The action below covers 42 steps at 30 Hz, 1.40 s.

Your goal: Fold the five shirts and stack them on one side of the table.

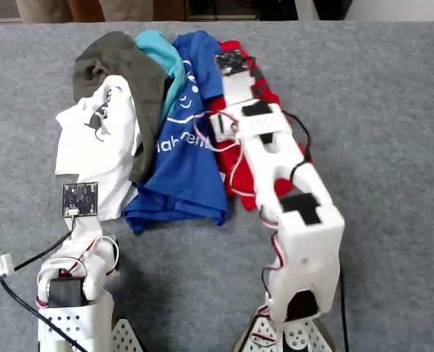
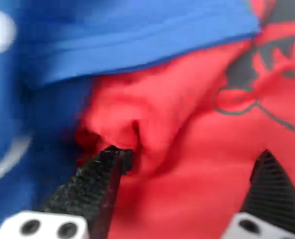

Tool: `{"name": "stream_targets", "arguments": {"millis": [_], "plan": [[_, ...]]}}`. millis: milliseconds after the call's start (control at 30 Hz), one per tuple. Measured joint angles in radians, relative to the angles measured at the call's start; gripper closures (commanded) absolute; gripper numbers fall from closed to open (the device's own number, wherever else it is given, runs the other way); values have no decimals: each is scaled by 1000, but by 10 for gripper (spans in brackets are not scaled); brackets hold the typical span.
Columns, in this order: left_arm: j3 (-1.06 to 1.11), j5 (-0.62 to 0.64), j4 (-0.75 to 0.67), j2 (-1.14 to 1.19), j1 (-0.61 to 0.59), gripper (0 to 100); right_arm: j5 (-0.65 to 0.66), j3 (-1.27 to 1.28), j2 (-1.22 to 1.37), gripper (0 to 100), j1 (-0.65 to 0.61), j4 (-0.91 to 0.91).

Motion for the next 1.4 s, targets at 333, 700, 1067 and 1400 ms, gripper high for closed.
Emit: {"name": "stream_targets", "arguments": {"millis": [333,700,1067,1400], "plan": [[0,0,0,0,0,981,0,-44,37,722,12,92],[0,0,0,0,0,981,26,-46,37,998,78,124],[0,0,0,0,0,981,35,-374,-124,997,160,575],[0,0,0,0,0,981,35,-835,-410,997,330,726]]}}
